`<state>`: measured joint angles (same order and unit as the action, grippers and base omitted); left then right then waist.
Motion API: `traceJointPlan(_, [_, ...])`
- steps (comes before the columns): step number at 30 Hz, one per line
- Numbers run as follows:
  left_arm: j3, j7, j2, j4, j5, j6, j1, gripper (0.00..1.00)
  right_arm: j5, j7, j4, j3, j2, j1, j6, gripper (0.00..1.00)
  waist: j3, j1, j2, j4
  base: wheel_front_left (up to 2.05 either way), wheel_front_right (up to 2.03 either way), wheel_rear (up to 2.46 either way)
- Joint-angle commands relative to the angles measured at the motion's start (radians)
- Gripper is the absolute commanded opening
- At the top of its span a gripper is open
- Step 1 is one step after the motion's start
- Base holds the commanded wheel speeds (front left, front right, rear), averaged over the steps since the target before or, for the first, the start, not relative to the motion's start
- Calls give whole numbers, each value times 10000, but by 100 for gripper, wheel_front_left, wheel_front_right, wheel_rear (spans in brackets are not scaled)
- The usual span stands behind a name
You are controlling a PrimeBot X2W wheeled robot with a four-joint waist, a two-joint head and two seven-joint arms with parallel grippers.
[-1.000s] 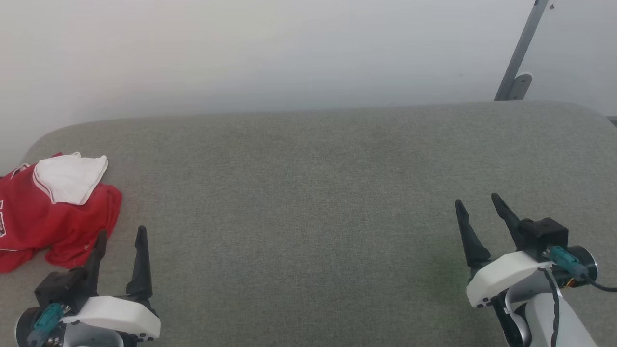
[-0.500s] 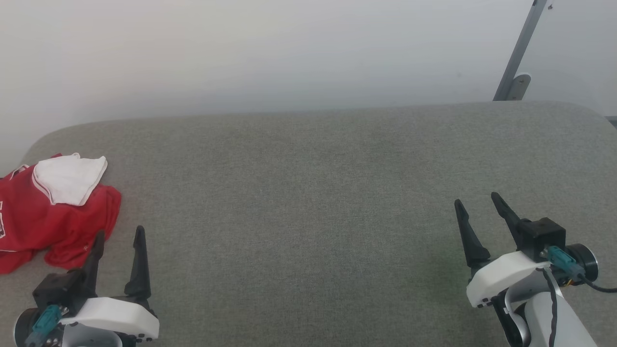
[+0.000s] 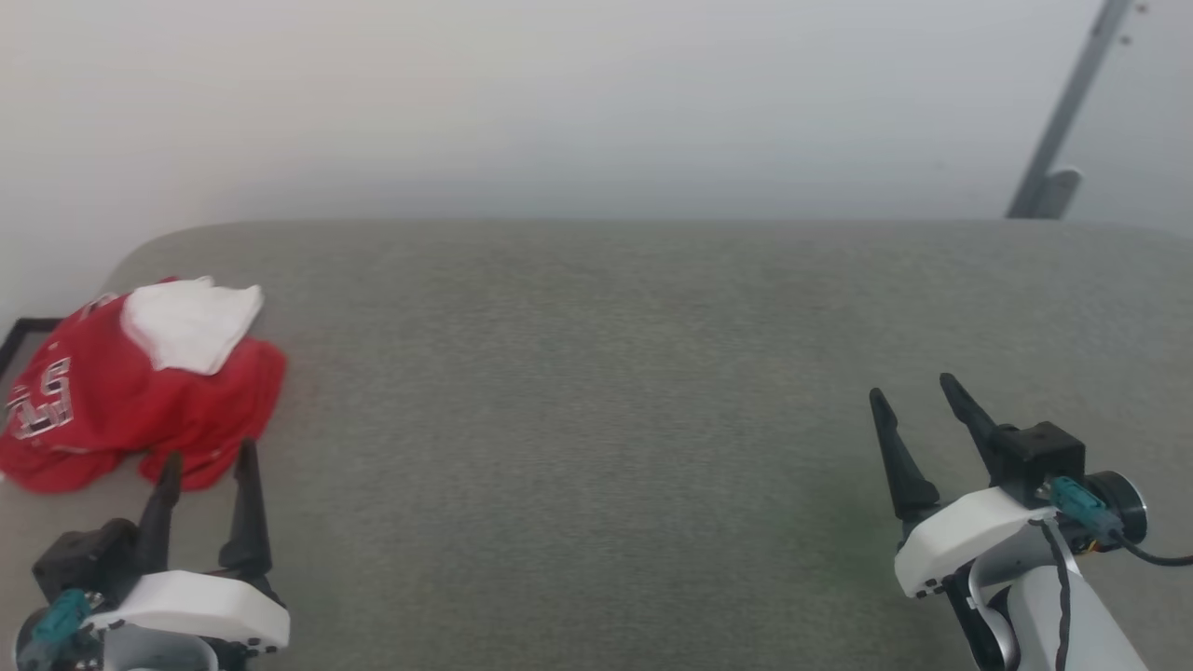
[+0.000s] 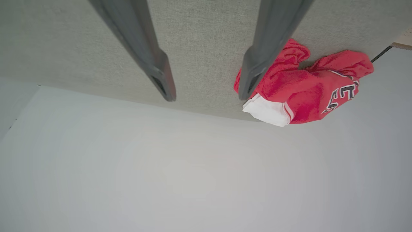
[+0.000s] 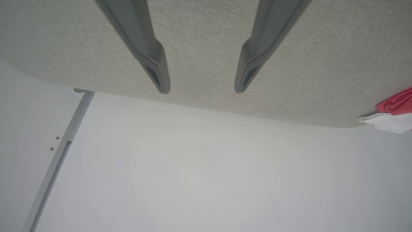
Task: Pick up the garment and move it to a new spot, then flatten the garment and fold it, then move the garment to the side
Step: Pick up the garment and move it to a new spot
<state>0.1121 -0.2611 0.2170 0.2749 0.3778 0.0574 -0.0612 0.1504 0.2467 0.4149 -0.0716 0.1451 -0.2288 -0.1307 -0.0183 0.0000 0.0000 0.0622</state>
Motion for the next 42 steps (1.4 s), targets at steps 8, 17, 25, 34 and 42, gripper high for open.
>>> traceJointPlan(8, [171,84,310,316,232,-21,-231,100,229,-26,85,-432,-9,-112,0,100,-231,0,0,1299,0,0,0])
traceJointPlan(17, [166,163,342,375,343,-11,-80,100,392,33,252,-717,-40,-223,0,100,-322,0,0,2287,0,0,0])
traceJointPlan(25, [193,273,316,339,616,29,-91,100,428,98,364,-755,-15,-245,0,100,-274,0,0,2588,0,0,0])
traceJointPlan(34, [94,674,586,480,872,139,-968,100,327,25,173,-720,101,-444,0,100,185,0,0,2554,0,0,0])
traceJointPlan(42, [-10,1161,1412,1366,1000,419,-2774,100,175,-249,-228,-762,292,-982,0,100,1214,0,0,2007,0,0,0])
